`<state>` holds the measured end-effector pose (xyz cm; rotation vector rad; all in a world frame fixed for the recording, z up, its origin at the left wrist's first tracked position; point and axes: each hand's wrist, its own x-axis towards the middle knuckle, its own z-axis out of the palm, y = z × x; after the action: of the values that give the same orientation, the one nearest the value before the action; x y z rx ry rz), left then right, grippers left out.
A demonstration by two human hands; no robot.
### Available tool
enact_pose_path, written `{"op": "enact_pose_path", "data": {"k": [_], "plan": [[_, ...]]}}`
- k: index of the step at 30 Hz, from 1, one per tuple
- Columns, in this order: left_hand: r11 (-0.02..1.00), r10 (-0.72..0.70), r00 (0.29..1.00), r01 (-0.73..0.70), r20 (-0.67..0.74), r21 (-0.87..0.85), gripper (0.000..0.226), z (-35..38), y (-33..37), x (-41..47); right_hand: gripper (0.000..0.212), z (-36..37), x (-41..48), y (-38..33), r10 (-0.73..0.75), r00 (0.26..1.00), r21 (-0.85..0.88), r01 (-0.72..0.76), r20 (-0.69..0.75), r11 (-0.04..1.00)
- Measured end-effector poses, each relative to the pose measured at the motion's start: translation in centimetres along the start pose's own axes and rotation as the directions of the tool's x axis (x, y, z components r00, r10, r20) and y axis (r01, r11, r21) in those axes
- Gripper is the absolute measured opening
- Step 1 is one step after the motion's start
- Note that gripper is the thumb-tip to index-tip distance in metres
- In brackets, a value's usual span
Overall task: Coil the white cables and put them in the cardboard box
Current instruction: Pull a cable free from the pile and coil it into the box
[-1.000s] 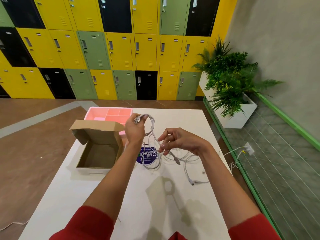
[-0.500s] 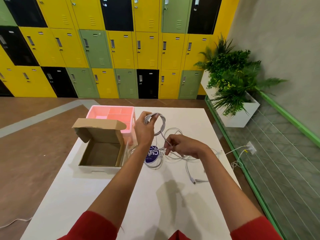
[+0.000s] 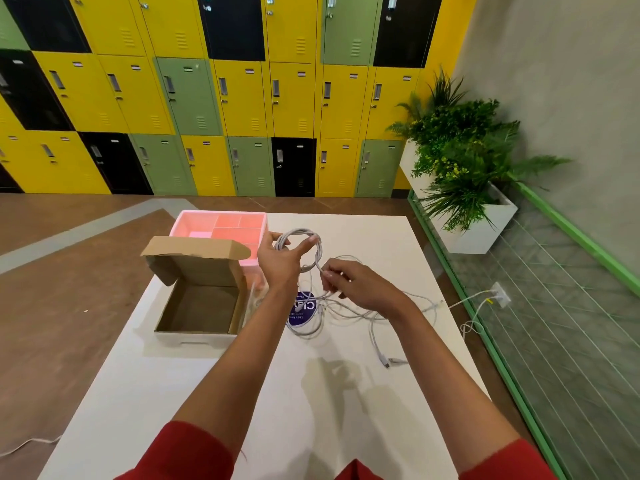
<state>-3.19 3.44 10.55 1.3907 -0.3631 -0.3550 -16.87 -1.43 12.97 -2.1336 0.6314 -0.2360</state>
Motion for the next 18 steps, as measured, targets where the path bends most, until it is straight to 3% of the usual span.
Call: {"op": "enact_pose_path", "data": {"k": [3,7,13,18], "plan": [[0.998,-0.056,0.998,0.056,0.003,-0.008,0.048,0.2,0.1,0.2,0.021,0.0,0.3,0.5,-0.001,0.997,-0.128,-0.008,-0.072,0.992],[0.980,-0.146,0.989,0.149,0.034,-0.134,0.047,0.5,0.0,0.4,0.020,0.8,0.5,0.8,0.056,0.986,-0.084,-0.070,-0.155,0.994],[0.868,-0.286,0.943,0.331,0.172,-0.369,0.043,1.1,-0.6,0.0,0.012,1.9,1.2,0.7,0.195,0.942,0.339,-0.095,-0.272,0.936],[0.843,-0.272,0.945,0.325,0.182,-0.430,0.028,1.5,0.1,-0.3,0.009,2.2,1.7,0.5,0.309,0.895,0.620,-0.047,-0.322,0.783]]}}
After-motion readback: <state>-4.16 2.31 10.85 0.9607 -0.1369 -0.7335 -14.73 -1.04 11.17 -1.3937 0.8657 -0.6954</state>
